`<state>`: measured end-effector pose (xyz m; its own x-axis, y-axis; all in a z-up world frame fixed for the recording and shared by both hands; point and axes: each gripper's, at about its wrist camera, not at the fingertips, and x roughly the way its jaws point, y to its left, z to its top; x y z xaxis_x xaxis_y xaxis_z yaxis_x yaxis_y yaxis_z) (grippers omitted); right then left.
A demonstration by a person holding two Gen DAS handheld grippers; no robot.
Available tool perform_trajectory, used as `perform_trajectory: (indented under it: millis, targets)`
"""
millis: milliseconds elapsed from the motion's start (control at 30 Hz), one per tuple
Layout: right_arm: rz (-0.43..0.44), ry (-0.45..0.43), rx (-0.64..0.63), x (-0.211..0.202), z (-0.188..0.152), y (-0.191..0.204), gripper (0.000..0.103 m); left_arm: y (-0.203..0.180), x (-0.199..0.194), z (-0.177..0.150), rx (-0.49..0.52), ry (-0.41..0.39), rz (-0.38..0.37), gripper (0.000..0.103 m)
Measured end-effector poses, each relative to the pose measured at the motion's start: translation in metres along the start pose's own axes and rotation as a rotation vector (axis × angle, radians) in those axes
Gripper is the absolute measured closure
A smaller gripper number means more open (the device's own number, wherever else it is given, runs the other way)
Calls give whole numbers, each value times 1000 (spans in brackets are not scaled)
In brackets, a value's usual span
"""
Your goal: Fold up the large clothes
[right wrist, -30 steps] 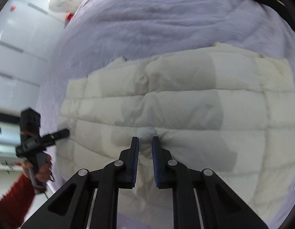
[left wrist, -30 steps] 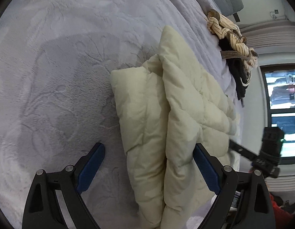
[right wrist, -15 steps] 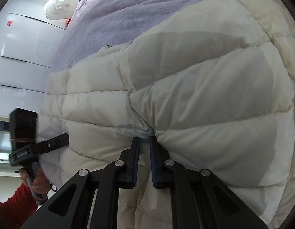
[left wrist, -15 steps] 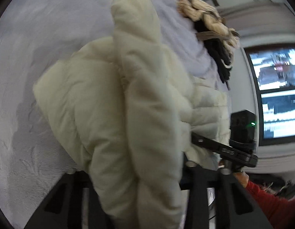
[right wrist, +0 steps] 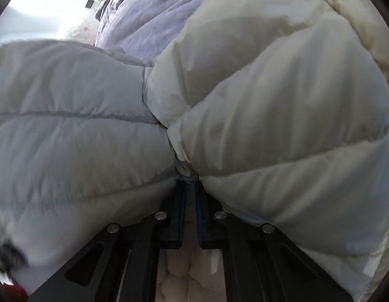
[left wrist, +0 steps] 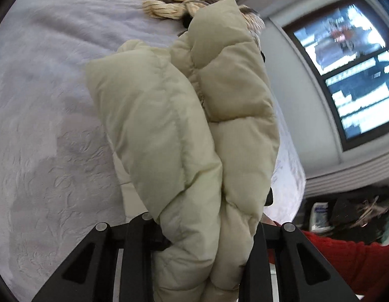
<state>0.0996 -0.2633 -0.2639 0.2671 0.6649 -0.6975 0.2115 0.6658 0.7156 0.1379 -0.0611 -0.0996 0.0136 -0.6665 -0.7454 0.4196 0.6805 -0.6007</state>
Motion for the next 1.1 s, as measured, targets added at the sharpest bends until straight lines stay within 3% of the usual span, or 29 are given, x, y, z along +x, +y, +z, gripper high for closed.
perform_trajectory:
  millis: [133,333,467,600,733,900,967,1100]
  targets:
    - [62,20,66,1,-2,-10,99,-1,-4,-9,-3,2,20,74]
    - [222,54,206,-4,6,-26,99,-1,-8,-13,-27,7,61,74]
    - [250,34,214,-22,8,-23,99,3,-11,-13,-43,7,86,74]
    - [163,-26,122,-64,-6,-8,99,3,-10,-14,-52,12,104,74]
    - [-8,-122,24,-115,-34,-4,99,2,-9,-11,-66,16,109,74]
    - [-208,-239,-8,-164,-77,-29,99,-6,-6,-5,-48,41,130,74]
    - [-231,-271,14,-170,-89,-47,98,-15,-3,-4,-31,51,126,74]
    - [-145,-233,98,-166,-84,-92,99,-42,8,1,48,88,104,74]
